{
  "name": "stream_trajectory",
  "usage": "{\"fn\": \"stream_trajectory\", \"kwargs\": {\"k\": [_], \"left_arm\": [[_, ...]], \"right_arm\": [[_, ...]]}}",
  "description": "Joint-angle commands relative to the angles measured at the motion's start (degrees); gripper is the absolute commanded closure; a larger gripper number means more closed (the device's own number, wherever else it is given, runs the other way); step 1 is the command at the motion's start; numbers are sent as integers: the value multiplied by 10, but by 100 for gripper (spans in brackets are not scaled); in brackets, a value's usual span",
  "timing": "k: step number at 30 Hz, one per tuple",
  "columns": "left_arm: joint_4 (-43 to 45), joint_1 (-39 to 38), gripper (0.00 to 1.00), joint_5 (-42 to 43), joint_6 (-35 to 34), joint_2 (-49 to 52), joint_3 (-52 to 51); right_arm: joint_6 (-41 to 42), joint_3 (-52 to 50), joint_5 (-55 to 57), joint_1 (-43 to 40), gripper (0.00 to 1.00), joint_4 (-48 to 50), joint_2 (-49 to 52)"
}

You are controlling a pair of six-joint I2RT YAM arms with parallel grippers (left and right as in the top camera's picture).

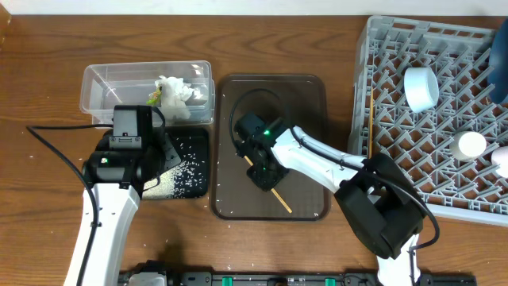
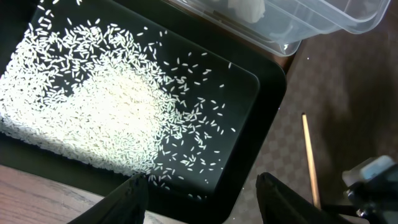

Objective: Sort waste into correct bins and load items into the dishwasher rack
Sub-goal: 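Grasp the second chopstick on the brown tray with the right gripper, then carry the second chopstick into the dish rack and release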

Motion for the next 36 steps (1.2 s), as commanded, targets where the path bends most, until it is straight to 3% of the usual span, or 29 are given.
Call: {"fn": "stream_trajectory", "kwargs": {"k": [1,2,9,20,26,31,34,36], "left_arm": [[-1,3,41,-5,-1,-4,5],[-1,3,41,-5,-2,-4,5],[-1,3,41,-5,-1,-4,5],[-1,3,41,-5,-2,-4,5],[-1,3,41,-5,-2,-4,5],[-1,3,41,-5,-2,-4,5],[-1,3,40,-5,-1,-4,5],[-1,3,32,-5,6,-4,5]], "right_arm": [[35,-2,46,-6,95,3,6],[35,-1,52,-10,99,3,6],[53,41,59,-73,99,-24,-27],[51,85,106,-267,99,-21,-181],[80,76,103,-372,99,-54,-176],[100,43,71,-406,99,-56,-157],[98,31,65,-405,93,-53,-150],[98,31,67,-405,82,-50,-150]]}}
